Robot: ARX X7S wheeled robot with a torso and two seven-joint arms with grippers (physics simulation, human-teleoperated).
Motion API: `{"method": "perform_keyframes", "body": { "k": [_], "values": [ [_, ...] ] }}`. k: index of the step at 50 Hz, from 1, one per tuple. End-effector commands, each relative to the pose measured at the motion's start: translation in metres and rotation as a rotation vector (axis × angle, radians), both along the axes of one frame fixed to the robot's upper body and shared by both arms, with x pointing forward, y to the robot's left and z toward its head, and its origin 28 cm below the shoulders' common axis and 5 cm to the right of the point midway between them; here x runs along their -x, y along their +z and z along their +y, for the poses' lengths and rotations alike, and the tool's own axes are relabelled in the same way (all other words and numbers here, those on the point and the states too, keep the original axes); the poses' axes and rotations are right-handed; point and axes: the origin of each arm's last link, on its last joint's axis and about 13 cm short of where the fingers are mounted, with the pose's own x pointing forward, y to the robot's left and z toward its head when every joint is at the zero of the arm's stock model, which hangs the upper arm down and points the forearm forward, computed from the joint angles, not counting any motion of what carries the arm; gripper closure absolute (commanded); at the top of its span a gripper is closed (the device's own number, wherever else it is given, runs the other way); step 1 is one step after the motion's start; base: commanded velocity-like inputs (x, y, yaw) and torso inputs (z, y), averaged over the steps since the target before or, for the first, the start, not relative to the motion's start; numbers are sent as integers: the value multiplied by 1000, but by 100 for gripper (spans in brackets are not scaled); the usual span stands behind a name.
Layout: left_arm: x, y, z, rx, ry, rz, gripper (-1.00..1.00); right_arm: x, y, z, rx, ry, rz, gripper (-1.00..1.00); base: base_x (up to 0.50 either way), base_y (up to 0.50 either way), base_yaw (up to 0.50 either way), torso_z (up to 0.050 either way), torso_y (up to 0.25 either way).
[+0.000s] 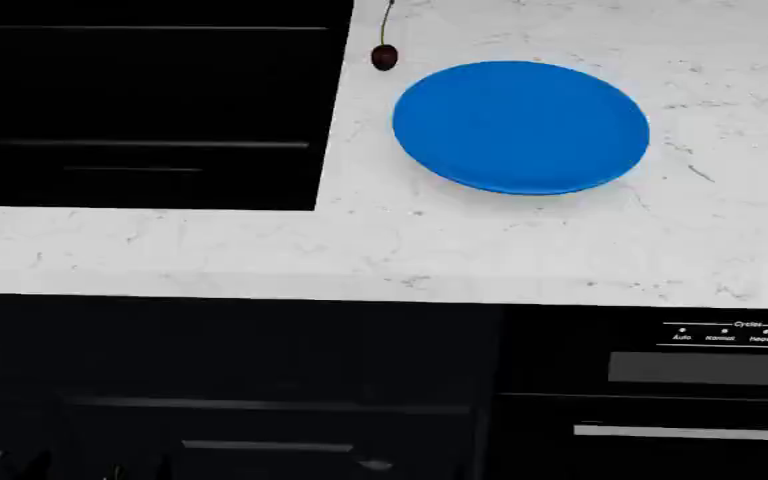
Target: Pick the pomegranate from the sink and place it on the plate located on the counter
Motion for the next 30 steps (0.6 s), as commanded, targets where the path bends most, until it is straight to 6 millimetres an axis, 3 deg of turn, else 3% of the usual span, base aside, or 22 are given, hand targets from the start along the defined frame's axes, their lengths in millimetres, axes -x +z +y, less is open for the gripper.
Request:
{"method": "perform_keyframes", "body": {
  "k": [1, 2, 3, 4, 5, 7, 10, 18, 30],
  "values": [
    [0, 0, 0, 0, 0, 0, -100, 0, 0, 0, 0, 0, 0, -100, 0, 0, 0, 0, 0],
    [0, 1, 0, 0, -10, -5, -100, 2, 5, 1, -85, 157, 20, -100, 0, 0, 0, 0, 0],
    [0, 1, 0, 6, -17, -7, -100, 1, 9, 1, -80, 177, 48, -100, 0, 0, 0, 0, 0],
    [0, 1, 0, 31, -36, 4, -100, 0, 16, -3, -97, 182, -86, -100, 0, 0, 0, 0, 0],
    [1, 2, 0, 27, -32, 2, -100, 0, 18, -4, -107, 163, -116, -100, 0, 0, 0, 0, 0],
    [2, 5, 0, 18, -21, -6, -100, 1, 24, -5, -145, 184, -5, -100, 0, 0, 0, 0, 0],
    [2, 22, -1, -4, -35, -29, -100, 1, 43, -5, -97, 246, -86, -100, 0, 0, 0, 0, 0],
    [3, 60, -2, -59, -56, -93, -100, 1, 91, -7, -59, 271, -134, -100, 0, 0, 0, 0, 0],
    [-12, 114, 0, -108, -90, -172, -100, -7, 143, -13, -25, 262, -173, -100, 0, 0, 0, 0, 0]
  ]
}}
